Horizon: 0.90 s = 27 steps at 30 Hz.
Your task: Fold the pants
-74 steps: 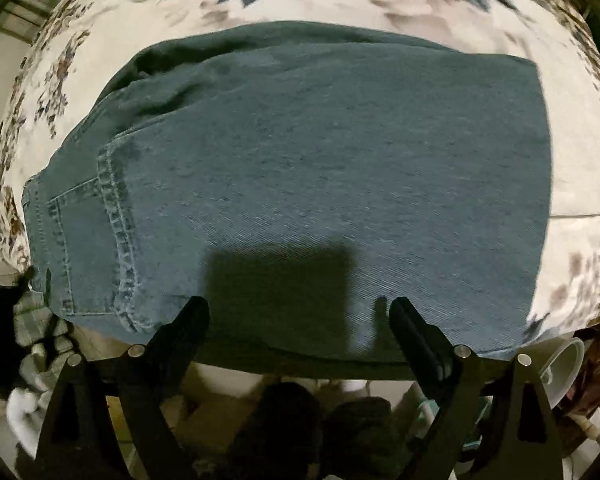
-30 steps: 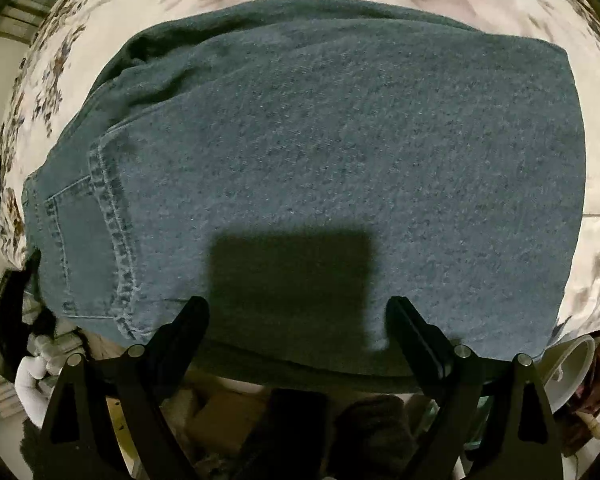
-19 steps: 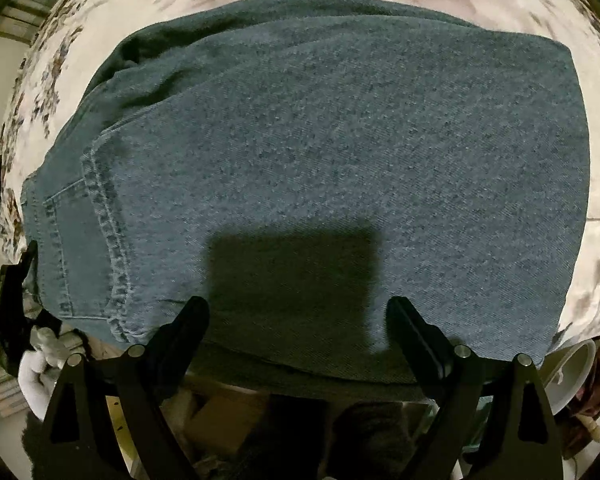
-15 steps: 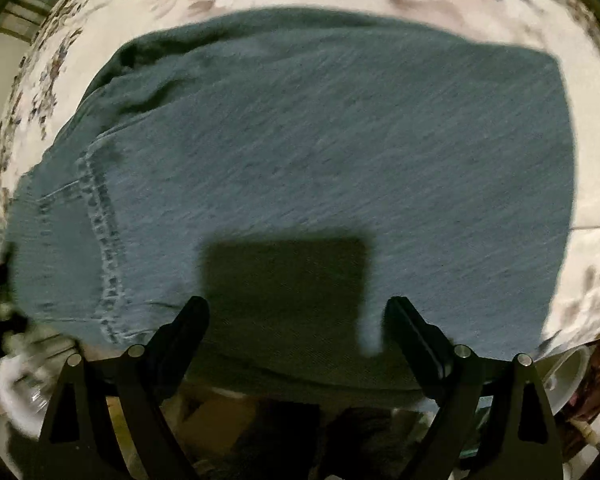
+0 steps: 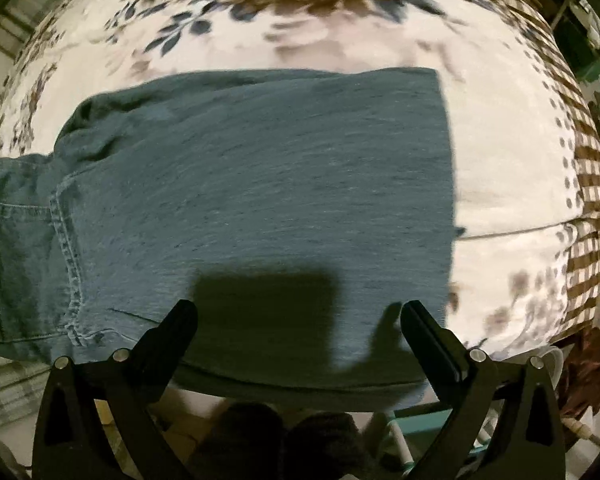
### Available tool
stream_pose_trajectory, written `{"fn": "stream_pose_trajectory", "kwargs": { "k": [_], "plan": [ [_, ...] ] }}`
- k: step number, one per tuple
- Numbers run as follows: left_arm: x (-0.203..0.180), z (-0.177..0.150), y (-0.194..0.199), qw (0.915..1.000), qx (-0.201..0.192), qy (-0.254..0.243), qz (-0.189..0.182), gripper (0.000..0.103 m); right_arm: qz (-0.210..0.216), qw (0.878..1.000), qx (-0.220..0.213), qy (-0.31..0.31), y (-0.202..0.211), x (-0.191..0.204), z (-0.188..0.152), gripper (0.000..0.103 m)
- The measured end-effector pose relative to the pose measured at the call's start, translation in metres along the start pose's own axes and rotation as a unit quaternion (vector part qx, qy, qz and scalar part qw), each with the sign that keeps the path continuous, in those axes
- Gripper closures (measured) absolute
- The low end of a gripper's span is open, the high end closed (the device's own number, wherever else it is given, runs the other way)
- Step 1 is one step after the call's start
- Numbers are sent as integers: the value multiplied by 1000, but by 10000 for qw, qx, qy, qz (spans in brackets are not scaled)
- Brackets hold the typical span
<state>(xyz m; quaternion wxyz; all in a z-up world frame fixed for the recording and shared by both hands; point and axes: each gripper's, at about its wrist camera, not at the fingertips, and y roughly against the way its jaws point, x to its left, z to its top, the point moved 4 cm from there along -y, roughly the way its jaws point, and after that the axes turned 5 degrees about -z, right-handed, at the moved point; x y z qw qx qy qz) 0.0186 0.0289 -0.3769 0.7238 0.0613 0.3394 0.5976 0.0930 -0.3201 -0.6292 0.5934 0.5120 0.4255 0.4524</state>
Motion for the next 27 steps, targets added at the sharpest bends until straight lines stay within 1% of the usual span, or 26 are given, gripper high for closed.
{"fn": "stream_pose_trajectory", "kwargs": {
  "k": [1,2,4,7,9,11,13,14,16,17,18,19,20,21,22,23,24,25,26,27],
  "plan": [
    [-16,-2,-2,9998,21,-127,-165,84,15,10000,-18,-42,2,-6,0,0],
    [-28,-5,-4,9995,38,-226,-229,84,28,10000,-30,-90,3,-17,0,0],
    [-65,-15,-10,9972,200,-404,-593,84,80,9996,-45,-264,6,-40,0,0],
    [-117,-44,-25,9903,527,-774,-1026,84,40,9985,-28,-539,8,-74,-8,0],
    [-145,-72,-42,9832,881,-1046,-1205,84,-25,9974,23,-724,7,-98,-15,0],
    [-164,-103,-64,9753,1318,-1277,-1232,83,-73,9955,111,-943,-2,-127,-27,0],
    [-169,-131,-94,9651,1949,-1409,-1031,80,-94,9929,204,-1172,-7,-146,-33,0],
    [-169,-145,-110,9571,2335,-1468,-888,79,-72,9917,231,-1265,-7,-157,-36,0],
    [-168,-158,-131,9456,2836,-1436,-691,77,-8,9895,236,-1426,-5,-179,-38,0],
    [-168,-160,-137,9430,2972,-1347,-653,75,19,9889,210,-1474,-3,-188,-38,0],
    [-168,-158,-142,9420,3052,-1250,-626,68,44,9885,186,-1497,-2,-193,-37,0],
    [-169,-156,-143,9410,3099,-1212,-617,57,97,9881,142,-1527,1,-199,-35,0],
    [-172,-155,-143,9401,3132,-1170,-665,51,144,9880,106,-1537,5,-205,-32,0],
    [-175,-151,-142,9401,3139,-1127,-704,39,184,9879,73,-1537,7,-206,-31,0],
    [-178,-144,-139,9406,3138,-1107,-676,24,251,9878,28,-1534,11,-207,-28,0],
    [-182,-136,-134,9417,3110,-1094,-664,20,326,9876,-19,-1532,18,-203,-26,0],
    [-186,-130,-128,9433,3067,-1065,-694,18,462,9873,-87,-1520,28,-205,-20,0],
    [-184,-122,-124,9452,3027,-1019,-673,18,612,9867,-146,-1500,34,-206,-16,0],
    [-181,-112,-118,9488,2949,-951,-609,18,867,9853,-208,-1458,40,-202,-9,0],
    [-175,-104,-115,9521,2876,-896,-519,17,1032,9843,-228,-1413,41,-193,-5,0]
  ]
}}
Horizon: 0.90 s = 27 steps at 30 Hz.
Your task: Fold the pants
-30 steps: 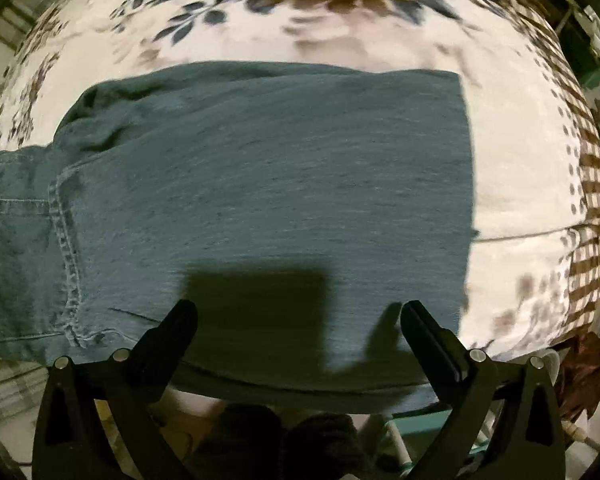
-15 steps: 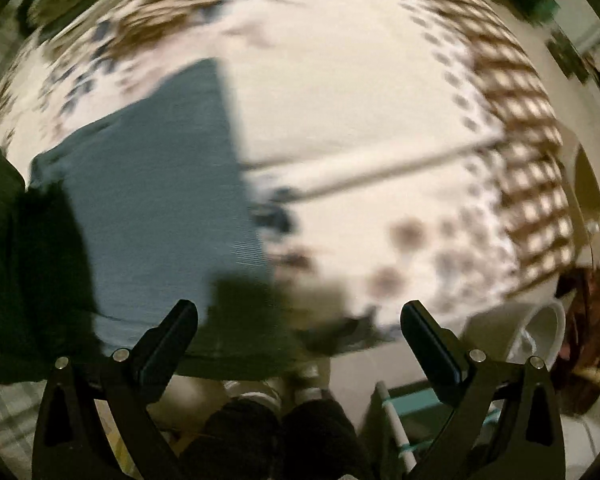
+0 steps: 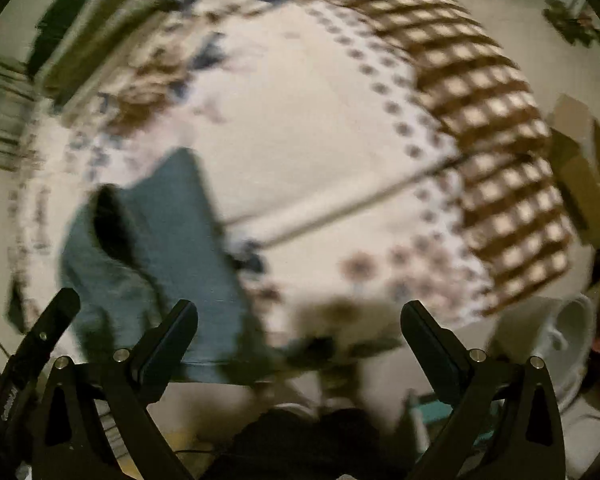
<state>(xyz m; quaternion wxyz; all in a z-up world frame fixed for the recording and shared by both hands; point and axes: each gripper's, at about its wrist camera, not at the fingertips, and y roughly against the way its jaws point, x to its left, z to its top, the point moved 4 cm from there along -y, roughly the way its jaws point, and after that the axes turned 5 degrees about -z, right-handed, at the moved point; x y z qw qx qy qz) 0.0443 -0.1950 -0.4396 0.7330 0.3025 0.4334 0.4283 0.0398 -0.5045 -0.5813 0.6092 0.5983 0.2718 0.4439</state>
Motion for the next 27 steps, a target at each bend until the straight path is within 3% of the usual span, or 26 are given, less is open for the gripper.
{"fn": "stream_pose_trajectory", "kwargs": {
  "k": [6,9,14,16,17,18,21,24,27],
  "plan": [
    [84,4,29,9933,-142,531,1020,15,1044,9908,332,799,-27,79,9,0],
    [133,-6,26,9860,78,888,1410,15,1303,9843,491,1082,-59,122,10,0],
    [170,-16,26,9783,179,1019,1797,15,1468,9803,548,1206,-104,159,15,0],
    [175,-17,26,9770,178,992,1881,15,1592,9792,314,1216,-106,171,14,20],
    [176,-17,26,9765,179,985,1910,15,1496,9806,276,1233,-108,176,11,60],
    [177,-16,25,9762,172,992,1921,15,1298,9836,240,1231,-108,180,7,70],
    [178,-12,25,9767,206,1065,1853,15,1138,9871,-12,1130,-98,183,2,88],
    [170,0,33,9801,104,996,1717,15,1291,9882,-125,816,-69,170,3,92],
    [157,11,36,9846,49,885,1507,15,1162,9898,-445,688,-28,145,5,92]
  ]
}}
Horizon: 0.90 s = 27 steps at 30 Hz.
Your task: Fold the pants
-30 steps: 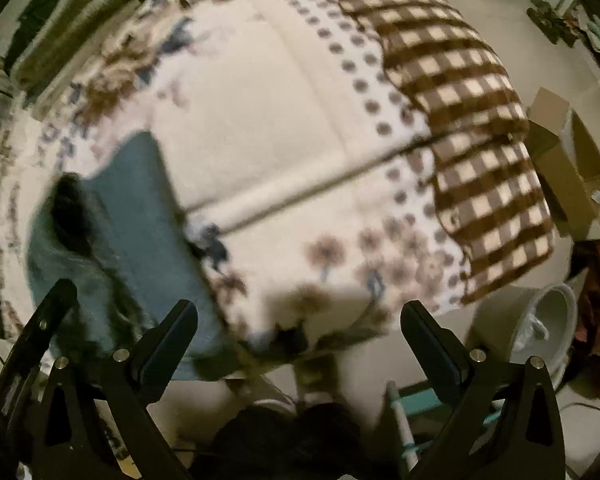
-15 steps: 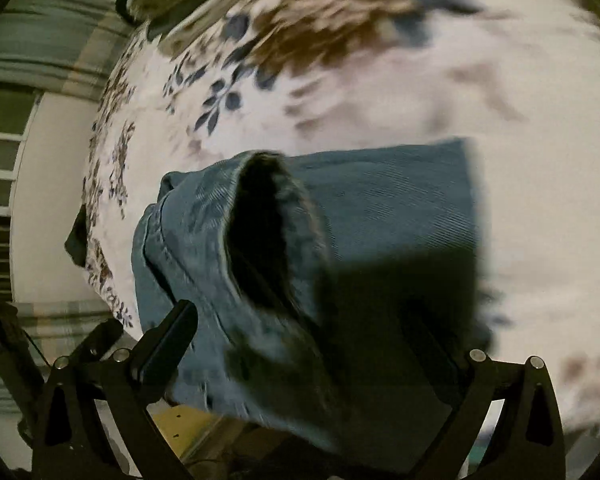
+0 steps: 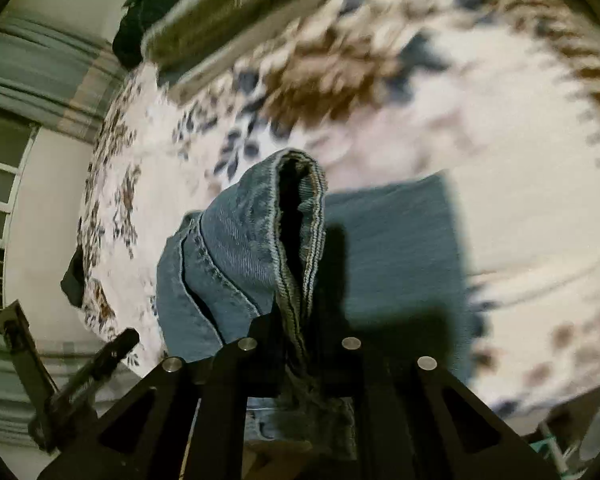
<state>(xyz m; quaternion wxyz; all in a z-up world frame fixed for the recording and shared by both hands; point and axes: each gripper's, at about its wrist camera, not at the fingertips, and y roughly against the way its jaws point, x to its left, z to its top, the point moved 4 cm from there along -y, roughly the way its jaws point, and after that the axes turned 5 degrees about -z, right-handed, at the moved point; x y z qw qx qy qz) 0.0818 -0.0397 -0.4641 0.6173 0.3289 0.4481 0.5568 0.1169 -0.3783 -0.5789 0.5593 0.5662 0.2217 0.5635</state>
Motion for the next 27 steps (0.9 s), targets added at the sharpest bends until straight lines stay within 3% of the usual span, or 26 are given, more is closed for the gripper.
{"fn": "stream_pose_trajectory", "kwargs": {
  "k": [4,7,12,14,16,18,20,23,25,27],
  "plan": [
    [-26,5,-8,9994,58,-104,-319,15,-246,9989,-191,-357,51,-51,8,92],
    [-55,5,-33,9982,237,-322,-442,15,-552,9966,-185,-582,61,-95,13,92],
    [-77,13,-84,9957,554,0,-745,15,-743,9939,16,-811,39,-141,10,92],
    [-76,13,-104,9947,711,97,-735,0,-864,9930,36,-799,25,-149,10,91],
    [-72,11,-116,9912,797,232,-1034,0,-1015,9911,130,-848,8,-162,10,88],
    [-69,10,-118,9881,816,286,-1275,0,-1126,9884,262,-985,-8,-176,8,77],
    [-68,10,-109,9883,854,188,-1250,0,-1073,9864,366,-1188,-13,-183,6,66],
    [-66,12,-92,9897,868,138,-1131,0,-668,9835,604,-1572,-4,-190,5,62],
    [-62,17,-82,9888,740,229,-1274,0,-252,9821,492,-1799,12,-193,6,57],
    [-61,27,-76,9892,619,272,-1299,0,69,9817,226,-1888,28,-194,13,41]
  ]
}}
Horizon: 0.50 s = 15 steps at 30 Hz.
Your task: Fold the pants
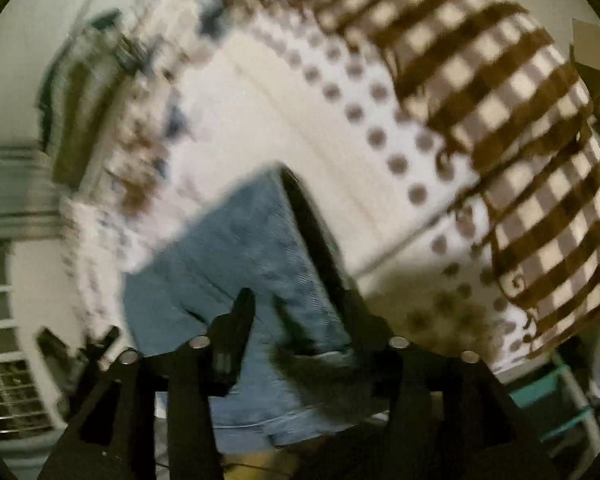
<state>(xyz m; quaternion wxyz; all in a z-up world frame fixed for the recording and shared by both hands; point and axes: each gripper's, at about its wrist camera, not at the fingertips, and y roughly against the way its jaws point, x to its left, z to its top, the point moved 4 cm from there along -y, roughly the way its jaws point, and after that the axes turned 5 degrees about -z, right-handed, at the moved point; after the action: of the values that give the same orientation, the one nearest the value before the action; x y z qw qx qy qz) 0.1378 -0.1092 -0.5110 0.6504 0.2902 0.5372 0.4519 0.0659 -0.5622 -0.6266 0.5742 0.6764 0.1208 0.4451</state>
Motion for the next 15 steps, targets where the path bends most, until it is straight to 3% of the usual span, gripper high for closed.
{"fn": "stream_pose_trajectory", "kwargs": {
  "k": [2,3,7,8,9,10,12,15],
  "plan": [
    [-2,12,-1,10000,-81,-29,-17,0,273,9995,-143,-29,7,5,10,24],
    [-4,20,-5,9999,-86,-55,20,0,381,9991,-156,-39,6,7,16,20],
    [-8,38,-30,9993,39,-224,283,0,250,9996,106,-119,-24,15,41,21],
    [-9,41,-40,9982,115,-335,474,0,265,9993,201,-145,-32,15,44,41],
    [-8,43,-47,9967,202,-425,669,0,237,9995,181,-92,-35,19,44,72],
    [-5,43,-59,9949,340,-496,807,0,-43,9999,118,40,-38,22,45,73],
    [6,41,-74,9955,525,-343,709,0,-521,9983,14,275,-43,20,45,73],
    [5,41,-66,9955,528,-331,713,0,-631,9974,85,343,-46,25,44,70]
  ]
}}
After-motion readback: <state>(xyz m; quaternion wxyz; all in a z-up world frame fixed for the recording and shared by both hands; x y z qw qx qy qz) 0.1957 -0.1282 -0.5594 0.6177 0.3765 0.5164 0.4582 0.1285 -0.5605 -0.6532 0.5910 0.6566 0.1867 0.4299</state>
